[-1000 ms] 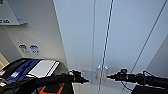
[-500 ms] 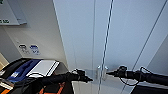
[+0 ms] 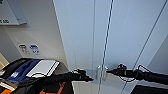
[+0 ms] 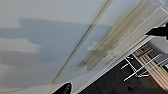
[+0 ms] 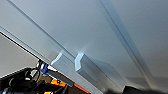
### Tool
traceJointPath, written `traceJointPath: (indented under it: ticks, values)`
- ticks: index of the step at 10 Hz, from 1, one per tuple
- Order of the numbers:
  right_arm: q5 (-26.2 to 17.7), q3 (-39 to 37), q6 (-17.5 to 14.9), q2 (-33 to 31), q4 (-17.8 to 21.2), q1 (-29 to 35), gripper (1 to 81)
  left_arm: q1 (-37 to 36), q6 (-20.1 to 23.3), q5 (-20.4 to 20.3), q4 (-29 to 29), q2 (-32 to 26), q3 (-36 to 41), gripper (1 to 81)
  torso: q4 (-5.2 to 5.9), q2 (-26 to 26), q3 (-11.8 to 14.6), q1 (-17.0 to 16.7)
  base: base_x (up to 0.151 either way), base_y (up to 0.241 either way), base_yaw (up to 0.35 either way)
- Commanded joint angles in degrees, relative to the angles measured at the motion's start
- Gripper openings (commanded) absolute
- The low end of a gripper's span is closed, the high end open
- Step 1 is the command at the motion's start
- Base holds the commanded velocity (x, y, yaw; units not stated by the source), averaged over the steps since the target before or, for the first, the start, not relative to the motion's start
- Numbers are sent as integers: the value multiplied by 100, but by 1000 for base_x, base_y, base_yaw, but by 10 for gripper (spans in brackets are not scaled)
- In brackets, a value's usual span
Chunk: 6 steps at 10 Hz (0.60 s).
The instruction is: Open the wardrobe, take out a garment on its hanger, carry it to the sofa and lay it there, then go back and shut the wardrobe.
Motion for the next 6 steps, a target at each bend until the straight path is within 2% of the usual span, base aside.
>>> traceJointPath:
  ticks: [1, 6]
  values:
    - [-25, 26, 51, 205, 124, 860, 811, -950, 18, 88, -13, 180, -84, 811, 0, 0, 0, 0, 0, 0, 0]
    - [-78, 149, 122, 372, 115, 860, 811, -1064, 27, 97, 5, 839, -866, 811, 0, 2, 0, 2, 0, 0, 0]
